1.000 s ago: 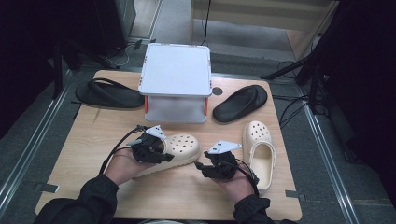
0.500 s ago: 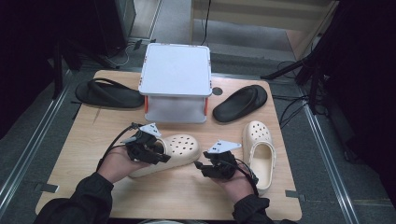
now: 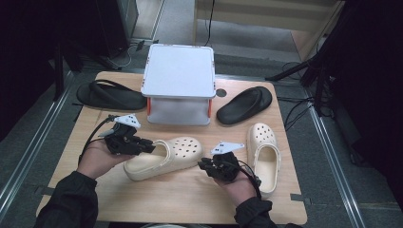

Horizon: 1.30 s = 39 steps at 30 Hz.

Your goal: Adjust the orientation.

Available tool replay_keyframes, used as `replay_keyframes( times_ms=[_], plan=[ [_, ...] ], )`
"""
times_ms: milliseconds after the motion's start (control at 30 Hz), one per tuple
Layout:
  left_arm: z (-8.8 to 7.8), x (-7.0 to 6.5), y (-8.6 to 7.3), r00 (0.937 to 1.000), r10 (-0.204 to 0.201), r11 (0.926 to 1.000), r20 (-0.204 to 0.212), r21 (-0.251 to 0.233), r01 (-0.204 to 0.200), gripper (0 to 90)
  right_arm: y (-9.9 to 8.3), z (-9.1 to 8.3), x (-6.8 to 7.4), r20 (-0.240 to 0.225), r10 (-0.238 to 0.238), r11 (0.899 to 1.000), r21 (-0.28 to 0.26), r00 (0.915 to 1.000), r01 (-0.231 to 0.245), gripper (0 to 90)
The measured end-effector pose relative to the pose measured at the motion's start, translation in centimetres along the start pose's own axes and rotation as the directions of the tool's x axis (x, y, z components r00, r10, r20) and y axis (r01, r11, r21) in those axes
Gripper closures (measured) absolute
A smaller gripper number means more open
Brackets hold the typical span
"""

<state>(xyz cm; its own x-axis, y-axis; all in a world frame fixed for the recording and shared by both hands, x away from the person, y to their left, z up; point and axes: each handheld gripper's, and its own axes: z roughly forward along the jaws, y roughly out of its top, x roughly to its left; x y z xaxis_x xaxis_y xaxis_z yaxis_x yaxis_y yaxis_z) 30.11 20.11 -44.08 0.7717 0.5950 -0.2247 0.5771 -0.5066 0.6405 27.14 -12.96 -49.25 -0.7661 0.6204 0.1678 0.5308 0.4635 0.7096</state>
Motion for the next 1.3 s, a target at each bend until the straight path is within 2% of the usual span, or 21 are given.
replay_keyframes(
  times_ms=[33,67,133,167,200,233,300,333,367,433,533,633,733,800,867,933,967,1133,1300],
  plan=[
    [-0.1,0.3,-0.1,1.0000,0.001,1.0000,-0.009,-0.005,-0.001,77.1,0.0,0.0,0.0,0.000,0.000,1.000,0.000,1.0000,0.000,81.0],
    [-0.2,1.0,-0.3,0.9997,0.006,1.0000,-0.023,-0.001,-0.006,84.9,0.1,0.0,0.2,-0.002,0.002,1.000,0.002,1.0000,-0.002,87.0],
    [-0.2,1.4,-0.3,0.9997,0.007,1.0000,-0.024,0.003,-0.007,89.5,0.3,0.0,0.3,-0.007,0.012,1.000,0.002,0.9999,-0.012,88.1],
    [-0.1,1.8,-0.3,0.9997,0.001,1.0000,-0.023,0.001,-0.001,89.5,0.3,0.0,0.3,-0.007,0.012,1.000,0.002,0.9999,-0.012,88.1],
    [0.1,2.7,-0.4,0.9996,0.007,1.0000,-0.028,-0.002,-0.007,90.0,0.4,0.1,0.5,-0.008,0.019,1.000,-0.003,0.9998,-0.019,90.0],
    [0.1,2.7,-0.4,0.9996,0.007,1.0000,-0.028,-0.002,-0.007,90.0,0.4,0.1,0.5,-0.008,0.019,1.000,-0.003,0.9998,-0.019,90.0],
    [0.7,3.9,-0.4,0.9988,0.004,1.0000,-0.048,-0.002,-0.004,90.0,0.8,0.1,0.6,0.009,0.031,1.000,-0.001,0.9995,-0.031,90.0],
    [0.7,3.9,-0.4,0.9988,0.004,1.0000,-0.048,-0.002,-0.004,90.0,0.8,0.1,0.6,0.009,0.031,1.000,-0.001,0.9995,-0.031,90.0],
    [1.0,4.6,-0.6,0.9987,0.002,1.0000,-0.050,-0.002,-0.002,90.0,1.3,0.1,0.7,0.017,0.050,0.999,-0.009,0.9986,-0.050,90.0],
    [1.2,4.9,-0.7,0.9984,0.002,1.0000,-0.057,0.000,-0.002,90.0,1.7,0.1,0.6,0.021,0.069,0.997,-0.024,0.9974,-0.068,90.0],
    [1.6,5.6,-1.1,0.9986,0.001,1.0000,-0.054,0.002,-0.001,90.0,2.2,0.1,0.4,0.034,0.070,0.996,-0.060,0.9969,-0.068,90.0],
    [1.9,6.1,-1.1,0.9989,-0.004,1.0000,-0.047,0.002,0.004,90.0,2.5,0.5,0.5,0.025,0.068,0.996,-0.054,0.9974,-0.066,90.0],
    [2.2,6.1,-1.3,0.9990,0.002,1.0000,-0.045,0.001,-0.002,90.0,2.2,1.2,1.0,0.016,0.039,0.998,-0.042,0.9991,-0.038,90.0],
    [2.6,6.1,-1.5,0.9989,0.010,0.9999,-0.046,0.006,-0.009,90.0,1.9,1.5,1.2,0.014,0.037,0.999,-0.033,0.9992,-0.037,90.0],
    [3.2,6.4,-1.7,0.9996,-0.005,0.9998,-0.029,0.020,0.006,90.0,1.3,2.4,1.7,0.001,0.014,1.000,0.012,0.9999,-0.014,90.0],
    [3.5,6.5,-1.8,0.9996,-0.012,0.9996,-0.026,0.024,0.012,90.0,1.1,2.7,1.9,0.001,0.010,1.000,0.024,1.0000,-0.010,90.0],
    [3.6,6.5,-1.9,0.9998,0.001,0.9992,-0.022,0.040,0.000,90.0,1.1,2.9,2.3,0.000,0.004,0.999,0.036,1.0000,-0.004,90.0],
    [3.7,6.3,-1.8,0.9999,0.004,0.9997,-0.009,0.022,-0.004,90.0,1.1,3.6,2.5,0.012,-0.003,0.999,0.032,0.9999,0.002,90.0],
    [4.3,6.1,-1.9,0.9999,0.014,0.9990,-0.007,0.042,-0.014,90.0,0.9,4.1,2.5,0.009,0.011,0.999,0.030,0.9999,-0.011,90.0]
  ],
)
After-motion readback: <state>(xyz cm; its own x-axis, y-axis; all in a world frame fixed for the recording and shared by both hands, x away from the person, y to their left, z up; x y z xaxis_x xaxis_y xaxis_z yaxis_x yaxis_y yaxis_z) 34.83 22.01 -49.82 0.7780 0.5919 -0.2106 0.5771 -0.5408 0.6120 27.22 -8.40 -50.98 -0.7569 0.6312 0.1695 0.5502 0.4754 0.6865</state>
